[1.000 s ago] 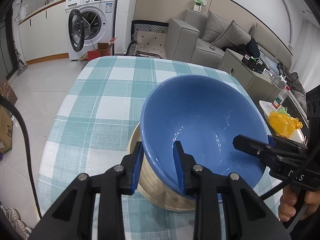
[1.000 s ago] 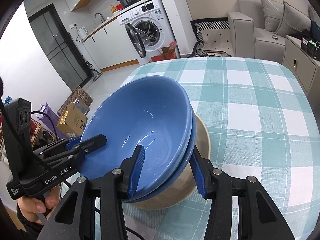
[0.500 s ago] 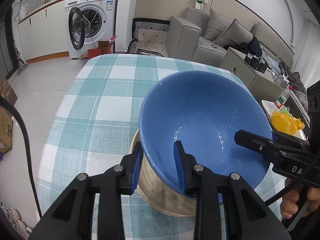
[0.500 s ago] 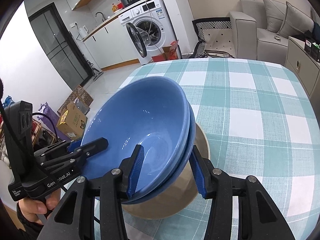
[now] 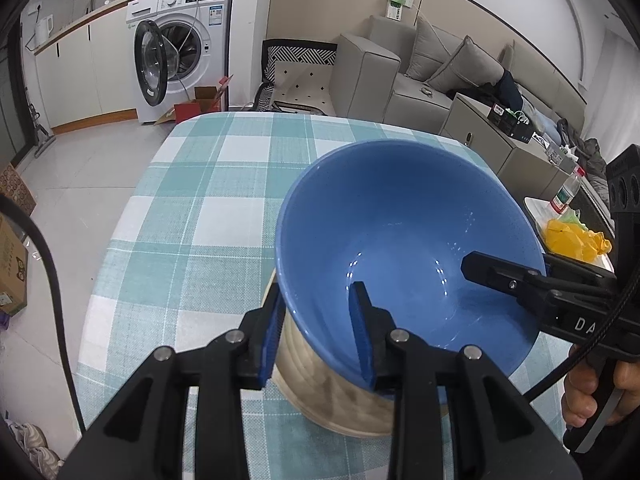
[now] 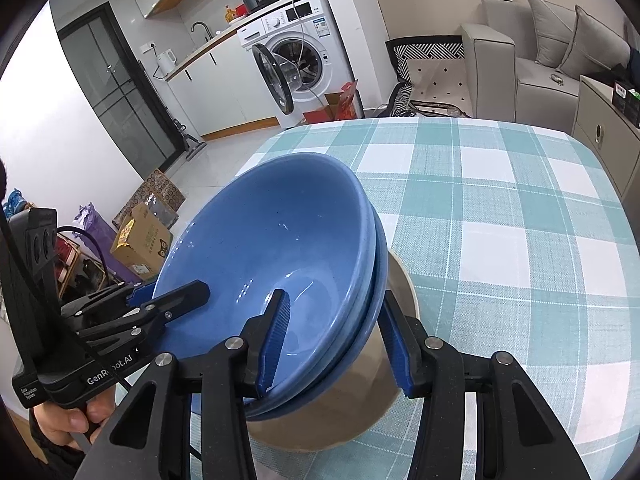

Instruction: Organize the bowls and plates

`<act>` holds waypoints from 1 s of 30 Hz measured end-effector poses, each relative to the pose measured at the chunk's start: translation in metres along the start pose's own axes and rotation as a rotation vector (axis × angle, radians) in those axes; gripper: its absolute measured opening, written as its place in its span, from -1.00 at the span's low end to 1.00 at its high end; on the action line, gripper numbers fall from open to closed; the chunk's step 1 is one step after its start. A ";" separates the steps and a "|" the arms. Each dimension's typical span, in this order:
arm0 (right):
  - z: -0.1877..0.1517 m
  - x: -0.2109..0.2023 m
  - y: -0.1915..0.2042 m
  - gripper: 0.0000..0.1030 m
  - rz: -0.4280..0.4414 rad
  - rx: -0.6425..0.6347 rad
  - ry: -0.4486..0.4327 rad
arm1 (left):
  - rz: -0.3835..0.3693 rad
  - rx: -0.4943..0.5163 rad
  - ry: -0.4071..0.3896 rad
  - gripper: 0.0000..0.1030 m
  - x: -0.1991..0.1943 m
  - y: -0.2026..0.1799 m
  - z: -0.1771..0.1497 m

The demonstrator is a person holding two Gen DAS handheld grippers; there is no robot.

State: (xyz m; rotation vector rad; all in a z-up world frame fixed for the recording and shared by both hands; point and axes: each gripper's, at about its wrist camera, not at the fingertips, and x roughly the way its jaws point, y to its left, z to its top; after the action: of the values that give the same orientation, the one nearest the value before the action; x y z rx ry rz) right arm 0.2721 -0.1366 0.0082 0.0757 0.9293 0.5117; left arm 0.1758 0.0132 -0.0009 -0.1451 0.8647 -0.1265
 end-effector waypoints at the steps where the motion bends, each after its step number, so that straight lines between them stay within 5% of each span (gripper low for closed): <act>1: 0.000 0.000 -0.001 -0.09 0.007 0.003 -0.002 | -0.006 -0.003 -0.001 -0.39 0.000 0.001 0.000; 6: -0.001 -0.008 -0.004 -0.05 0.014 0.009 -0.026 | -0.047 -0.028 0.011 -0.18 -0.002 0.009 -0.001; 8: -0.001 -0.014 -0.003 0.10 0.001 -0.010 -0.038 | -0.039 -0.028 0.010 0.10 -0.006 0.011 -0.003; 12: -0.008 -0.029 -0.002 0.52 -0.035 -0.061 -0.083 | -0.053 -0.010 -0.021 0.16 -0.022 0.016 -0.008; 16: -0.020 -0.044 -0.003 0.69 -0.029 -0.101 -0.124 | -0.020 0.017 -0.090 0.75 -0.041 0.019 -0.015; 23: -0.039 -0.065 0.001 0.96 -0.002 -0.141 -0.183 | 0.005 0.092 -0.179 0.92 -0.062 0.017 -0.030; 30: -0.063 -0.087 0.013 0.99 0.010 -0.230 -0.271 | 0.017 0.153 -0.278 1.00 -0.083 0.014 -0.051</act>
State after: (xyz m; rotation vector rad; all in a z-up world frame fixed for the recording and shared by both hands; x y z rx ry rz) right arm 0.1754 -0.1746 0.0385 -0.0572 0.6012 0.5984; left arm 0.0841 0.0373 0.0254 -0.0114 0.5761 -0.1523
